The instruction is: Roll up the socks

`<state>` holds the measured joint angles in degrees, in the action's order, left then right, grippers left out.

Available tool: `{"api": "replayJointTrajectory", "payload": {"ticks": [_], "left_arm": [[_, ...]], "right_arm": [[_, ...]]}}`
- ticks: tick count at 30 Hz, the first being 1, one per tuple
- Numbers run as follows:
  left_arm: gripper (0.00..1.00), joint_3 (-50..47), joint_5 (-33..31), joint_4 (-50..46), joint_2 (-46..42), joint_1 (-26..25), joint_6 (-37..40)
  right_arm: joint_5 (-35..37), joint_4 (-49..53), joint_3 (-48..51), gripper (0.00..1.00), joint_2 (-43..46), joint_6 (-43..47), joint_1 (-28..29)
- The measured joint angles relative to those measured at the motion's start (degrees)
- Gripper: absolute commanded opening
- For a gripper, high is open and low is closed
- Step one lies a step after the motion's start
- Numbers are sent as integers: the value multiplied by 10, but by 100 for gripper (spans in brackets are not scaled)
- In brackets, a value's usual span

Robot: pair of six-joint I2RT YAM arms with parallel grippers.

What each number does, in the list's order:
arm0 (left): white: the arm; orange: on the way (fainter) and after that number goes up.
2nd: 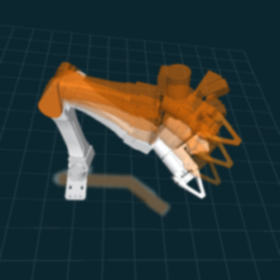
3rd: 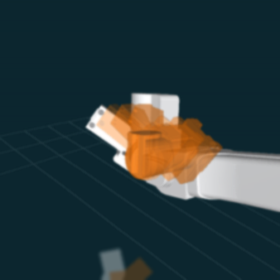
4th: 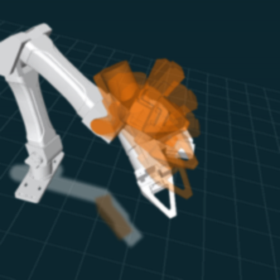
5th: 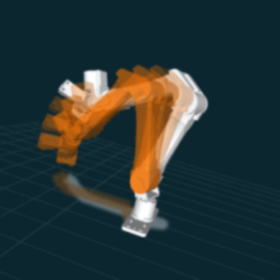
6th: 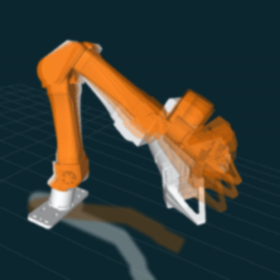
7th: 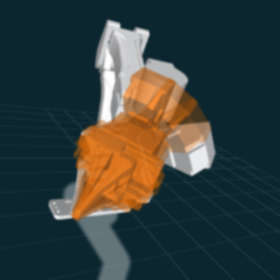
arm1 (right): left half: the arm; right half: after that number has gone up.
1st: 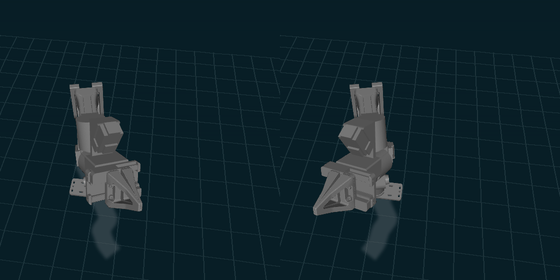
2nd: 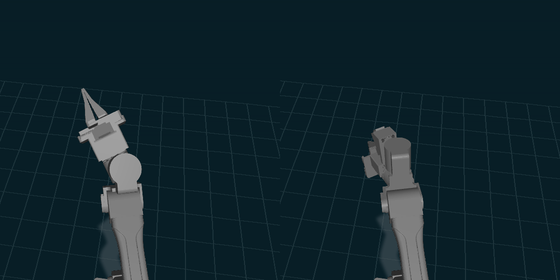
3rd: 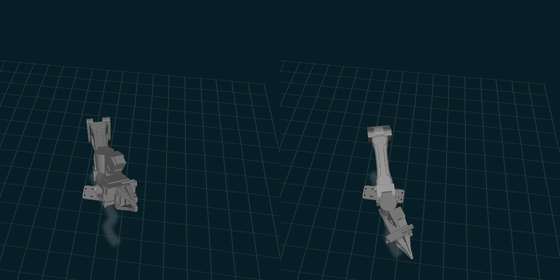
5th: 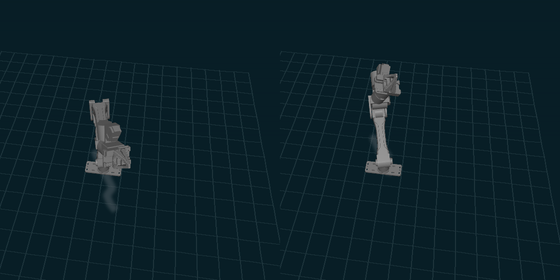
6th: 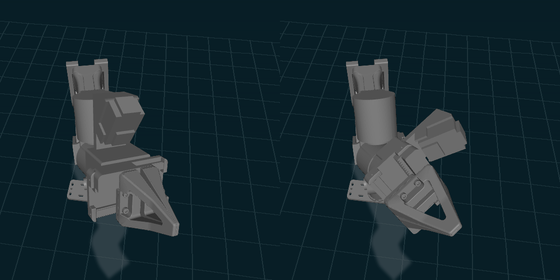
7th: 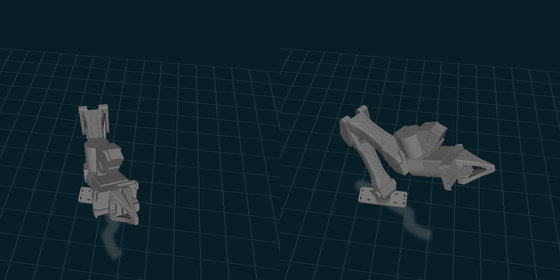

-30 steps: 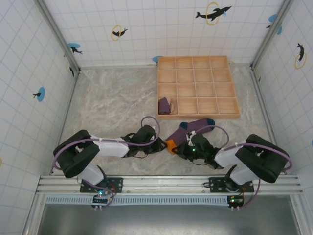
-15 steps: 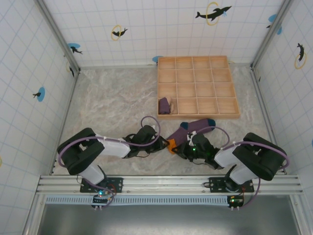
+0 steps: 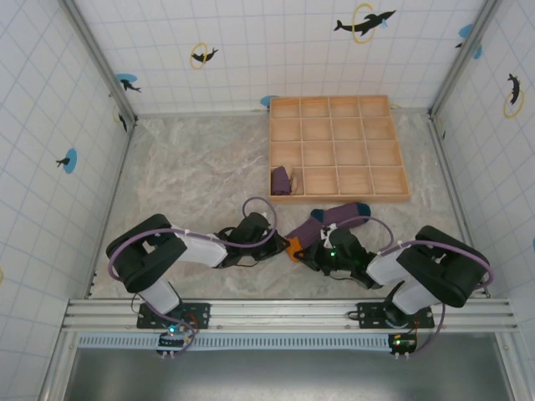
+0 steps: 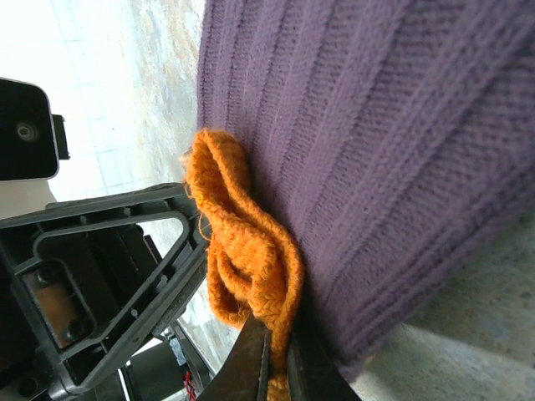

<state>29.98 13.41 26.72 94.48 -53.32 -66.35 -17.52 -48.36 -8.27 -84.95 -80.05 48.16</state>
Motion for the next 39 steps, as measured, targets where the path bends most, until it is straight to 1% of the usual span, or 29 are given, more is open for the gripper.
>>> {"api": "replayJointTrajectory", "payload": {"ticks": [1,2,3,5,7,12,17,23,26,29,32,36,39], "left_arm": [[5,6,-1,-11,1,0,1],[1,12,-3,-24,1,0,2],[0,20,-5,-39,1,0,0],[0,32,-9,-66,0,-2,3],[0,45,-15,-94,-3,-3,5],[0,69,-27,-175,-19,-3,10],[0,99,-27,-255,-27,3,19],[0,125,-5,-325,-29,35,25],[0,137,4,-353,-29,48,33],[0,150,12,-377,-29,54,36],[0,165,14,-401,-28,57,43],[0,173,30,-412,-21,65,49],[0,173,38,-419,-14,68,49]], "right_arm": [[-1,0,0,2,0,0,-2],[-2,1,0,7,1,2,-3],[-2,5,0,12,3,7,-3],[-2,33,-5,20,16,27,-5],[0,74,-18,31,36,55,-6],[12,192,-79,53,94,151,-9],[36,292,-132,68,136,263,-7],[116,377,-155,69,193,415,27],[170,395,-155,69,203,492,62],[233,396,-155,68,203,569,114],[298,393,-155,66,194,637,176],[372,368,-155,63,151,713,253],[413,333,-155,61,113,758,285]]}}
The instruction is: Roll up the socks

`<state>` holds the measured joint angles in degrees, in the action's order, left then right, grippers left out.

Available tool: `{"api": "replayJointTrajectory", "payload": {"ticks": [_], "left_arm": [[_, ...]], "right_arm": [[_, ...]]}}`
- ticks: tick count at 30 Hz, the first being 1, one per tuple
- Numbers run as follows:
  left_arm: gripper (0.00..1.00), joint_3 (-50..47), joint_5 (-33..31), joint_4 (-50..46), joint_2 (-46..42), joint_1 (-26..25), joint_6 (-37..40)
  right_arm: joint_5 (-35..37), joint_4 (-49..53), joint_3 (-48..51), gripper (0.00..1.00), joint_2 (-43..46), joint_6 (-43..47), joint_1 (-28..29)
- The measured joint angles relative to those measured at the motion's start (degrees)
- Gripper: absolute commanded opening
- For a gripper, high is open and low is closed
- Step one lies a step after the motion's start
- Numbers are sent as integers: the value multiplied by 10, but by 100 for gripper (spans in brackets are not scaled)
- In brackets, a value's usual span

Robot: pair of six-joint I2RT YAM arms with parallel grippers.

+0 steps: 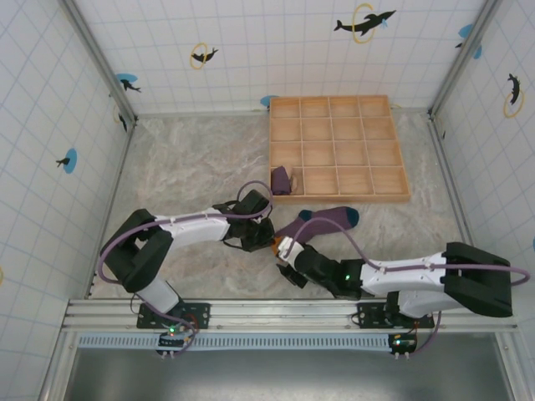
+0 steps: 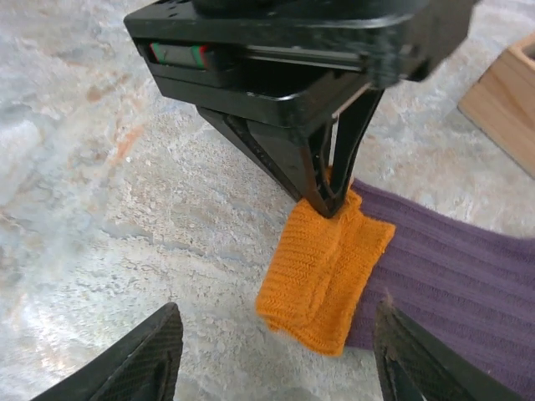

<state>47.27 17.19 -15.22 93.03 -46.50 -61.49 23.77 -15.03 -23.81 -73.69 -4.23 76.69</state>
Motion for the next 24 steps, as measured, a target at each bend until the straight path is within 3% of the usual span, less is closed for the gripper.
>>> {"api": "replayJointTrajectory", "payload": {"ticks": [10,14,24], "left_arm": [[0,0,8,-9,0,1,0],[0,0,12,-11,0,1,2],[0,0,19,-15,0,5,2]], "right_arm": [[70,-107,0,50,-108,95,36],[70,-131,0,39,-132,113,33],[67,-146,0,35,-170,116,12]]}}
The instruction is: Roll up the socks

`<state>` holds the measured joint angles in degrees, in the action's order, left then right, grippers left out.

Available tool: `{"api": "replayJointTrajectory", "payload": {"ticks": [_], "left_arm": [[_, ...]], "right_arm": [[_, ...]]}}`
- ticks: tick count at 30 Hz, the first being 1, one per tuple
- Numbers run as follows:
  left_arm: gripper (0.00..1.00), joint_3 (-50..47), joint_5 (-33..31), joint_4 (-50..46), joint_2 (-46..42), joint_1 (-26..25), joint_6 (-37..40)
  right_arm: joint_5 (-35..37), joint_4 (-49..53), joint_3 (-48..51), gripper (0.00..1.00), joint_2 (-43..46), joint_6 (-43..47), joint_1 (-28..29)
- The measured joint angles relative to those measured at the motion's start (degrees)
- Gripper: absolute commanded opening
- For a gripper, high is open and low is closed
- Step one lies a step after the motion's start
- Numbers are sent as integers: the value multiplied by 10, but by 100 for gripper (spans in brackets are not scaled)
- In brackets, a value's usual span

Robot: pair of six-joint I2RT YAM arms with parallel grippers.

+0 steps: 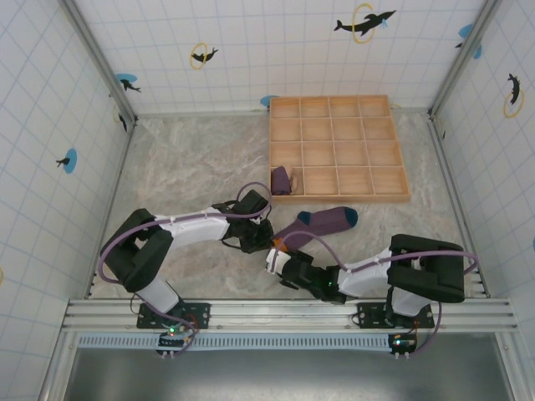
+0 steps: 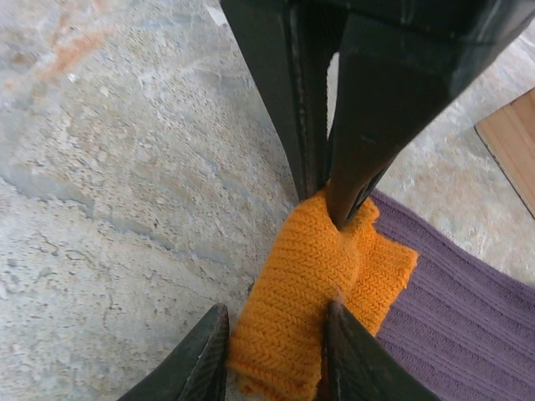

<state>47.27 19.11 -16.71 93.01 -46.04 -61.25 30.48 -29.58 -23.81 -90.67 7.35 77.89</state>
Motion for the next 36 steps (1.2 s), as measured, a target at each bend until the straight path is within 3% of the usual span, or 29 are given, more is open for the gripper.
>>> {"api": "replayJointTrajectory", "payload": {"ticks": [6,16,19,22,26,36], "left_arm": [[0,0,5,0,0,0,9],[0,0,10,-4,-2,3,15],[11,0,10,-4,-9,4,15],[27,0,10,-4,-21,4,21],[37,0,7,-4,-46,4,28],[36,-20,-13,37,-122,4,27]], "right_arm": [[-3,-5,0,32,-5,-2,-8],[-35,-11,0,0,-10,-27,-32],[-58,-13,0,0,-7,-42,-45],[-106,-8,0,0,3,-64,-67],[-193,-3,0,0,17,-105,-112],[-411,-54,31,0,25,-265,-231]]}}
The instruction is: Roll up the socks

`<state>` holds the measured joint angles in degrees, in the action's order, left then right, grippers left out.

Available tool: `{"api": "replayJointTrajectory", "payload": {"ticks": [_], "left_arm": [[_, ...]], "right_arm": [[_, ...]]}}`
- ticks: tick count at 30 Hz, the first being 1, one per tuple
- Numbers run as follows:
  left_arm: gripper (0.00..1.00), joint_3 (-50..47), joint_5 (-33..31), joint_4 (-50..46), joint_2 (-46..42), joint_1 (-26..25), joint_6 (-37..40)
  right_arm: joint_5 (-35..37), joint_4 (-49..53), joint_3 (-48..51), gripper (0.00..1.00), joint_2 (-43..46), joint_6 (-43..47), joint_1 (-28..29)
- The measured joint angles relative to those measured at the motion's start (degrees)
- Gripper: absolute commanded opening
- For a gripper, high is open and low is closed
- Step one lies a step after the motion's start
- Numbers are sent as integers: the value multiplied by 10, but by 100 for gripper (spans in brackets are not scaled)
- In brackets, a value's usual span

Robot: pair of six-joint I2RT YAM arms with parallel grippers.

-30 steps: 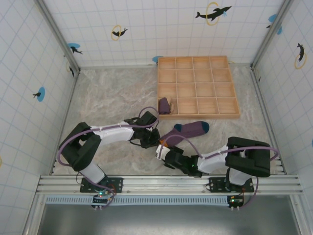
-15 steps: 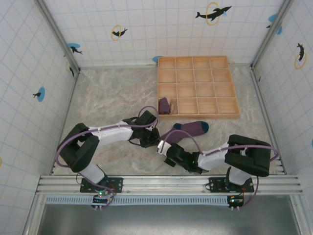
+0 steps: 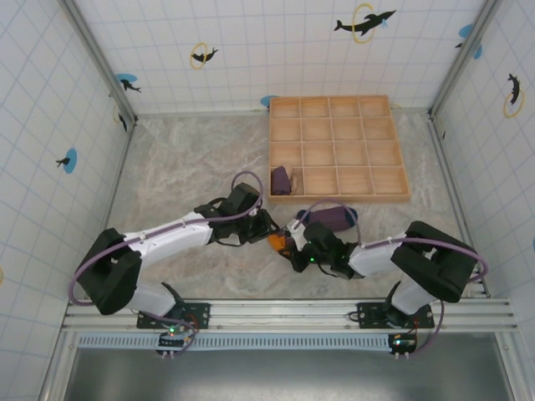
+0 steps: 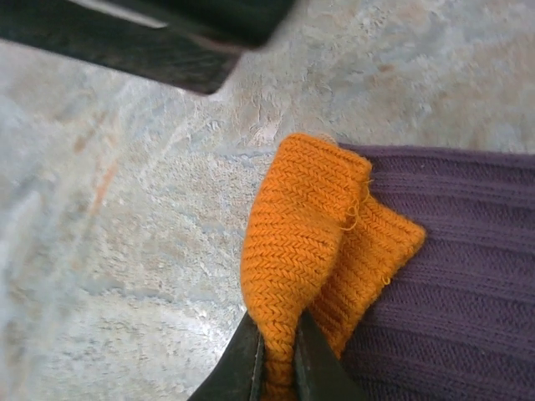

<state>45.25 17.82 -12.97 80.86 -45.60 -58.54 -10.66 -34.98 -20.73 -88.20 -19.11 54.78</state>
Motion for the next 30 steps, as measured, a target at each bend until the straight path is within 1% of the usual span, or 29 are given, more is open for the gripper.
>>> {"api": "replayJointTrajectory", "payload": {"ticks": [3,7,10,15,19,22,26,30], "left_arm": [[33,-21,-2,16,-7,0,-3],[32,-70,-5,46,-23,-1,-18],[30,-100,-10,72,-31,-5,-30],[27,-120,-24,121,-31,-24,-39],[26,-131,-34,168,-26,-31,-46],[25,-135,-40,185,-15,-31,-45],[25,-137,-43,202,-2,-31,-45],[25,-137,-43,220,10,-33,-45]], "right_arm": [[-47,-42,22,0,-3,-60,-28],[-92,-101,43,0,-21,-141,-57],[-114,-133,51,0,-36,-203,-71],[-137,-168,51,0,-66,-296,-86],[-139,-184,56,0,-71,-356,-89],[-132,-187,66,0,-64,-389,-94],[-117,-176,77,0,-43,-421,-105],[-113,-167,77,0,-41,-442,-112]]}}
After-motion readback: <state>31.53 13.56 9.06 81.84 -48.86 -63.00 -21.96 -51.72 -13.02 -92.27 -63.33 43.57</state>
